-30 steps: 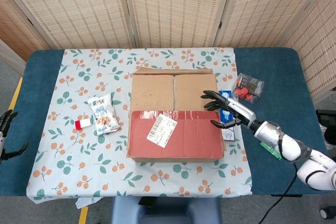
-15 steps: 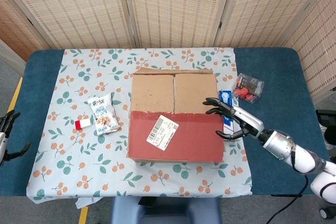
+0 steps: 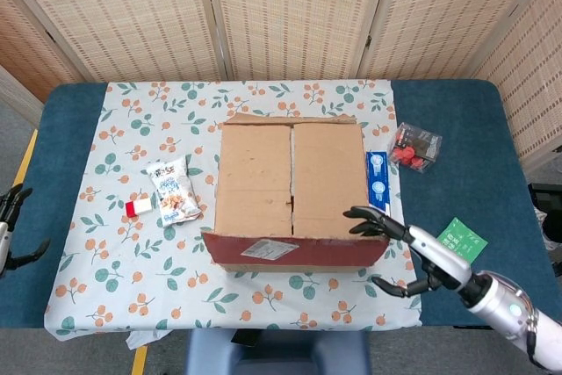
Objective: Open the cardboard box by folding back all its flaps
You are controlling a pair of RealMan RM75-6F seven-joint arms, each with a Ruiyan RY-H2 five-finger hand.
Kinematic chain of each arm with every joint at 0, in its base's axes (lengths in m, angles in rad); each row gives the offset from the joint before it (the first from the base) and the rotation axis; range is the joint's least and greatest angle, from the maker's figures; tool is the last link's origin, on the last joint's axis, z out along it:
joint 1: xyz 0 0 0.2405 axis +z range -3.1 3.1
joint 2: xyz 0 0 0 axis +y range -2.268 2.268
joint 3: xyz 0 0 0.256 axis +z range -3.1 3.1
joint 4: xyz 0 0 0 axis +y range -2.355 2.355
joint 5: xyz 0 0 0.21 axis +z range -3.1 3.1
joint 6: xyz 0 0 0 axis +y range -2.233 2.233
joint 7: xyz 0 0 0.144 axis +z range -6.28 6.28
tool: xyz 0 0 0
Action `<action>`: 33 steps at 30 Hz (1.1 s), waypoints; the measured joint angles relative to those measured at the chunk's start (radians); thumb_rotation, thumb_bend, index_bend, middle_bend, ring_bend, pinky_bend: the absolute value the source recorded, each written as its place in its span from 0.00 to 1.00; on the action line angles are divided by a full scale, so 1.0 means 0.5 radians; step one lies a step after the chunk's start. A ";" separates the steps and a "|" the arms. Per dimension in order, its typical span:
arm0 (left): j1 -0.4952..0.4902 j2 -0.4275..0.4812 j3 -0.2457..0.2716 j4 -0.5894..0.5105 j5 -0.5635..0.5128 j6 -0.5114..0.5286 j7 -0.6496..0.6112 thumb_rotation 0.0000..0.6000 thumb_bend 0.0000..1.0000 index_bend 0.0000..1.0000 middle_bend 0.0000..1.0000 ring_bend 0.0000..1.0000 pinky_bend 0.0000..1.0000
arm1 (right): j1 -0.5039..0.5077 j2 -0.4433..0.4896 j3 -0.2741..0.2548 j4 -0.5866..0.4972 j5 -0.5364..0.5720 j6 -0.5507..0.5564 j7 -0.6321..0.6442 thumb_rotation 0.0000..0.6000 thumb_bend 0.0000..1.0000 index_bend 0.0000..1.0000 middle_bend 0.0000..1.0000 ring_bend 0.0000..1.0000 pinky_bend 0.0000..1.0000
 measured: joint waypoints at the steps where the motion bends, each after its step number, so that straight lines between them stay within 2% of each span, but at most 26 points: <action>1: 0.002 0.001 0.000 -0.011 -0.001 0.005 0.015 1.00 0.37 0.00 0.00 0.00 0.00 | -0.043 0.030 -0.039 -0.038 -0.059 0.022 -0.053 1.00 0.43 0.00 0.11 0.19 0.25; 6: 0.009 0.006 0.001 -0.041 0.006 0.027 0.061 1.00 0.37 0.00 0.00 0.00 0.00 | -0.233 0.071 -0.194 -0.085 -0.258 0.120 -0.240 1.00 0.43 0.00 0.10 0.19 0.25; 10: 0.013 0.011 0.003 -0.063 0.017 0.044 0.079 1.00 0.37 0.00 0.00 0.00 0.00 | -0.320 0.057 -0.261 -0.052 -0.339 0.169 -0.337 1.00 0.43 0.00 0.09 0.18 0.25; 16: 0.013 0.014 0.006 -0.068 0.038 0.058 0.070 1.00 0.37 0.00 0.00 0.00 0.00 | -0.348 0.016 -0.261 -0.021 -0.325 0.138 -0.481 1.00 0.43 0.01 0.08 0.16 0.20; 18: 0.013 0.015 0.007 -0.066 0.040 0.056 0.065 1.00 0.37 0.00 0.00 0.00 0.00 | -0.344 0.003 -0.235 -0.023 -0.301 0.120 -0.554 1.00 0.43 0.06 0.07 0.14 0.14; 24: 0.007 0.021 0.013 -0.054 0.057 0.046 -0.001 1.00 0.37 0.00 0.00 0.00 0.00 | -0.263 -0.061 -0.048 -0.052 -0.143 -0.046 -1.012 1.00 0.43 0.28 0.04 0.06 0.00; 28: 0.005 0.031 0.022 -0.032 0.079 0.040 -0.100 1.00 0.36 0.02 0.00 0.00 0.00 | -0.143 -0.133 0.150 -0.061 0.036 -0.258 -1.511 0.98 0.43 0.37 0.03 0.02 0.00; 31: 0.006 0.031 0.021 -0.012 0.089 0.047 -0.180 1.00 0.35 0.02 0.00 0.00 0.00 | -0.022 -0.217 0.316 -0.058 0.224 -0.448 -1.903 0.80 0.43 0.46 0.03 0.01 0.00; 33: 0.007 0.032 0.020 -0.002 0.094 0.052 -0.247 1.00 0.35 0.02 0.00 0.00 0.00 | 0.082 -0.297 0.436 -0.049 0.402 -0.601 -2.152 0.72 0.43 0.50 0.03 0.01 0.00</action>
